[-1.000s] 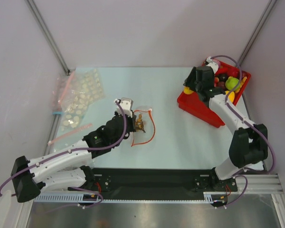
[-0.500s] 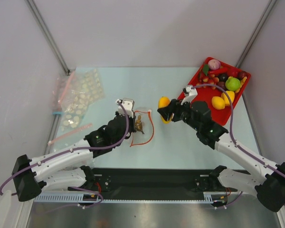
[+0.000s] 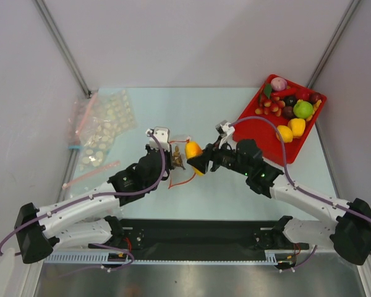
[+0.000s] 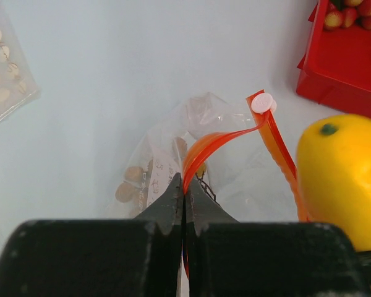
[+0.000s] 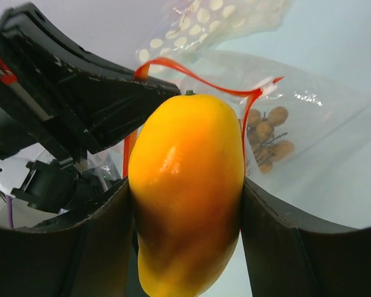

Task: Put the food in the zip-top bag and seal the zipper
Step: Place the fake fruit in the zipper food storage bag.

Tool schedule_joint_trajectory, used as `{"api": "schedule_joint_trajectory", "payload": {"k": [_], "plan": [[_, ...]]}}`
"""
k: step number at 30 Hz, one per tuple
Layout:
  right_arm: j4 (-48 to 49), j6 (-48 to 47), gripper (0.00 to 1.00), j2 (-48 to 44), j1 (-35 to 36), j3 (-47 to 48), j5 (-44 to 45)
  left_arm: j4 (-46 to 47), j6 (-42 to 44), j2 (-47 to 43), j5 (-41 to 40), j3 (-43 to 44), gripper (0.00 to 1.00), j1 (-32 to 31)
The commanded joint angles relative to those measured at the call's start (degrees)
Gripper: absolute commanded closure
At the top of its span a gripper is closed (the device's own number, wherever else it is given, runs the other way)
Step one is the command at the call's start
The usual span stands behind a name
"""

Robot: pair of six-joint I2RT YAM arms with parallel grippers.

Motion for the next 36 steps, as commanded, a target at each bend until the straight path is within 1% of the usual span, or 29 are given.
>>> {"api": "schedule_joint_trajectory", "payload": {"k": [1, 4, 8, 14, 21, 25, 28, 29, 32, 36], "plan": [[4.9, -0.2, 0.65, 3.0, 1.3, 1.1, -2.0, 2.1, -0.6, -2.0, -1.7, 0.4, 1.0, 0.3], [6.2, -0.7, 0.65, 5.7, 3.1, 1.8, -2.4, 2.6, -0.8, -2.2, -0.7, 0.1, 1.0, 0.3], [5.6, -0.9, 0.65, 8.8, 5.2, 3.4, 0.1, 4.0, -0.6, -2.4, 0.6, -0.9, 1.0, 0.3], [5.8, 0.8, 0.66, 12.5, 5.6, 4.5, 1.9, 9.0, 0.9, -3.7, 6.5, -3.4, 1.0, 0.3], [5.9, 2.7, 0.68, 12.7, 5.5, 4.3, 5.2, 11.1, 0.9, -3.8, 12.2, -3.9, 1.0, 0.2], [5.1, 2.7, 0.65, 12.4, 5.5, 4.3, 7.2, 11.1, 0.0, -4.2, 13.4, -3.8, 1.0, 0.0], [4.3, 2.7, 0.42, 12.2, 5.5, 4.4, 8.5, 9.9, -0.8, -4.7, 12.4, -3.4, 1.0, 0.0], [3.9, 2.7, 0.31, 12.1, 5.5, 4.3, 8.8, 9.7, -1.1, -4.9, 12.0, -3.4, 1.0, 0.0], [3.1, 2.1, 0.23, 10.5, 5.6, 3.8, 10.4, 8.7, -2.4, -5.0, 9.8, -3.3, 1.0, 0.0], [2.4, 1.5, 0.18, 7.4, 5.6, 2.8, 12.0, 7.2, -4.2, -4.3, 8.3, -1.8, 1.0, 0.1]]}}
